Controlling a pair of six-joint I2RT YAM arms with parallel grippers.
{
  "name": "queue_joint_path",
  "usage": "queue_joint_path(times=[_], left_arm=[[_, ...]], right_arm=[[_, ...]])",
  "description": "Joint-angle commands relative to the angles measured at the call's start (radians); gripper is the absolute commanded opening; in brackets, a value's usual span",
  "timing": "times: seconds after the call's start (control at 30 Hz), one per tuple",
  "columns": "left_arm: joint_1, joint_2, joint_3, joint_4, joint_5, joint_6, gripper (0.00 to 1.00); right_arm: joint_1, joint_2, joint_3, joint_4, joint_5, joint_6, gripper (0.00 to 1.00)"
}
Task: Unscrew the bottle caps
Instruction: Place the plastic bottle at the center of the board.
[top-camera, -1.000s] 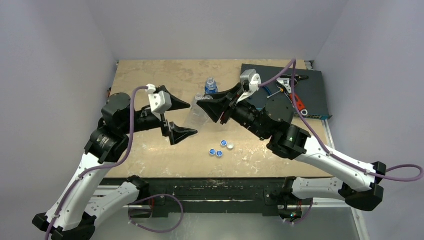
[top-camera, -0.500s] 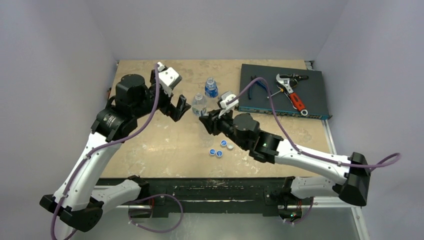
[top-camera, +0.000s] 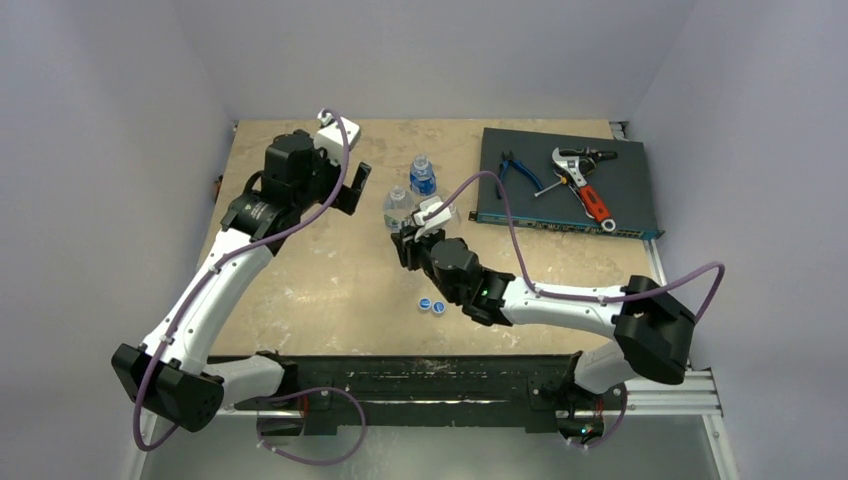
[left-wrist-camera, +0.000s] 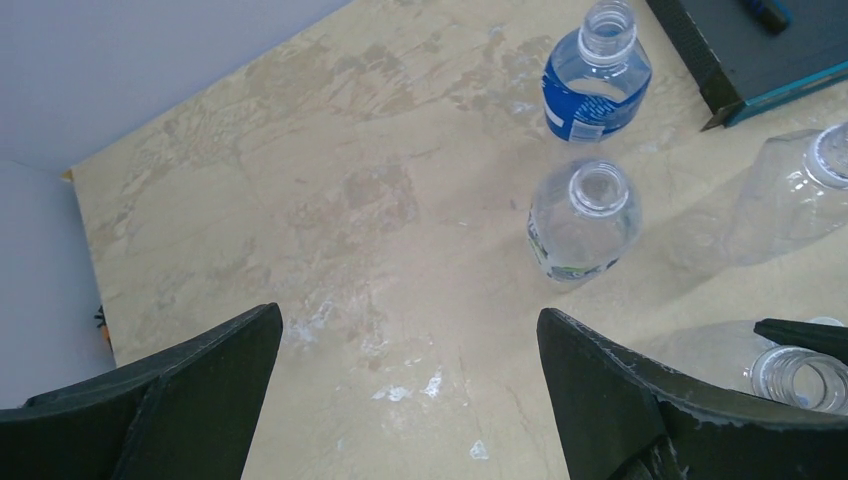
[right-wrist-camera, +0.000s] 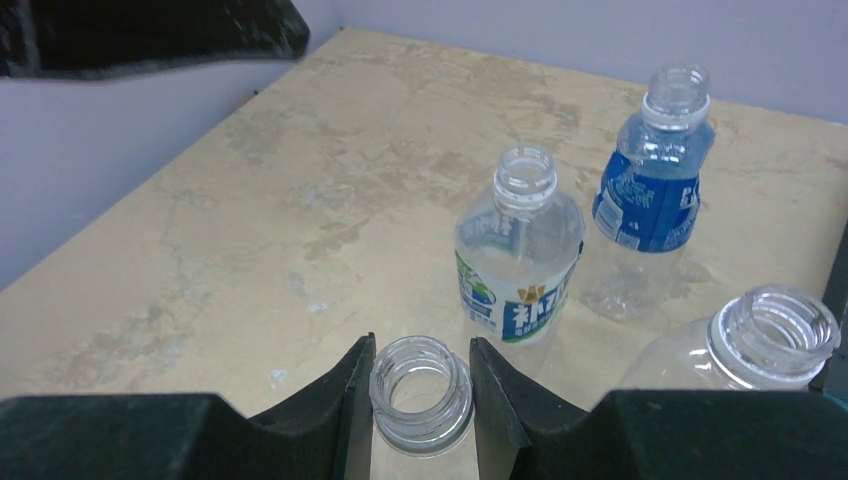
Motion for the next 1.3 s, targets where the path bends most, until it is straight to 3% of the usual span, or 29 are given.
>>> queue_joint_path(times=[0.0, 0.37, 0.87, 1.27], left_arm=[[0.022, -0.016, -0.006, 0.086, -0.064, 0.012, 1.0], [0.024, -0.013, -0.01, 0.091, -0.082, 0.014, 1.0], [0.023, -0.009, -0.005, 0.112, -0.107, 0.024, 1.0], [0.023, -0.011, -0.001, 0.112, -0.105, 0.029, 1.0]], right_arm=[[0.001, 0.021, -0.031, 0.138, 0.092, 0.011, 0.0], [0.001, 0.039, -0.072, 0.149, 0.122, 0.036, 0.02], [0.007, 0.007, -0.032, 0.104, 0.077, -0.01, 0.59], [0.012, -0.021, 0.004, 0.058, 0.085, -0.011, 0.75]])
